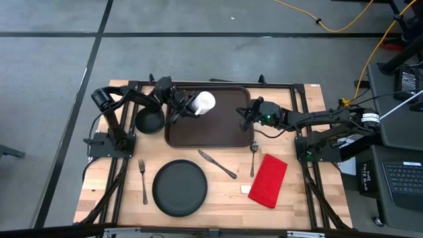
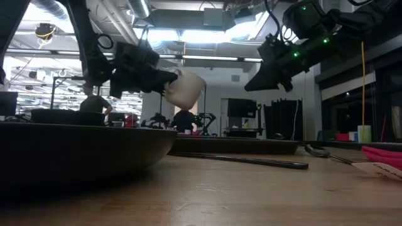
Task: Set up tray
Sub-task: Put the white mug on the brown serving tray
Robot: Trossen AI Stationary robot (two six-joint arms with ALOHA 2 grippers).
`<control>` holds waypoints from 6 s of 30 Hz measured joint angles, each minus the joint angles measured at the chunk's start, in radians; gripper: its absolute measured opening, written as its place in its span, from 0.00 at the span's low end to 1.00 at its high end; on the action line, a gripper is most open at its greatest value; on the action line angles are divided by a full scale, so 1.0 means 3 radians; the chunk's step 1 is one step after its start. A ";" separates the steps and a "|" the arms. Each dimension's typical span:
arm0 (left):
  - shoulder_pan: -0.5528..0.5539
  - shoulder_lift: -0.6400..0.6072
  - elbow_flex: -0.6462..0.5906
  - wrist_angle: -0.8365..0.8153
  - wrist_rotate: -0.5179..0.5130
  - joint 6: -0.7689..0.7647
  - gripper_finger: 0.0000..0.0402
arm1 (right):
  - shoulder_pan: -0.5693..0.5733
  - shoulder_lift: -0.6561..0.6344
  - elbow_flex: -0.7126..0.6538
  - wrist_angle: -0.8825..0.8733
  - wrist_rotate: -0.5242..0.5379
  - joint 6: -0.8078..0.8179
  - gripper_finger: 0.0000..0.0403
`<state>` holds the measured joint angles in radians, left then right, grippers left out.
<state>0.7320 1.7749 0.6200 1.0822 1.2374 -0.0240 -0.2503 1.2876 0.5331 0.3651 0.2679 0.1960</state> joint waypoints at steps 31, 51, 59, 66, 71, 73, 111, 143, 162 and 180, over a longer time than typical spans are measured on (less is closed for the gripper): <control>0.0639 0.0034 0.0013 -0.0243 0.0882 0.0567 0.01 | -0.0008 -0.0001 0.0000 0.0167 -0.0170 -0.0483 0.02; 0.0766 0.0345 0.0434 -0.0757 0.1086 0.0915 0.01 | -0.0009 -0.0001 0.0000 0.0210 0.0023 -0.0494 0.02; 0.0700 0.0849 0.0829 -0.0759 0.1094 0.0608 0.01 | -0.0009 -0.0001 0.0000 0.0203 0.0090 -0.0544 0.07; 0.0658 0.0887 0.0823 -0.0753 0.1086 0.0761 0.01 | -0.0009 0.0000 0.0000 0.0189 0.0090 -0.0598 0.07; 0.0659 0.0887 0.0823 -0.0756 0.0996 0.0565 0.01 | -0.0009 0.0000 0.0000 0.0190 0.0090 -0.0594 0.07; 0.0634 0.0887 0.0823 -0.0755 0.0993 0.0482 0.01 | -0.0009 0.0000 0.0000 0.0190 0.0090 -0.0592 0.07; 0.0312 0.0885 0.0364 -0.0152 -0.0103 0.0261 0.02 | -0.0009 -0.0001 -0.0001 0.0827 0.0092 -0.1208 0.07; 0.0245 0.0882 0.0364 -0.0199 -0.0532 -0.0409 0.22 | -0.0009 -0.0001 0.0000 0.0824 0.0092 -0.1207 0.07; 0.0245 0.0882 0.0364 -0.0447 -0.0819 -0.0420 0.41 | -0.0009 -0.0001 -0.0001 0.0823 0.0092 -0.1207 0.07; 0.0242 0.0882 0.0364 -0.0555 -0.0924 -0.0322 0.45 | -0.0009 -0.0001 -0.0001 0.0822 0.0092 -0.1207 0.07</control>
<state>0.8047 2.0396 0.7292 0.9157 0.9604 -0.1206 -0.2531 1.2873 0.5328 0.6117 0.2954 -0.1661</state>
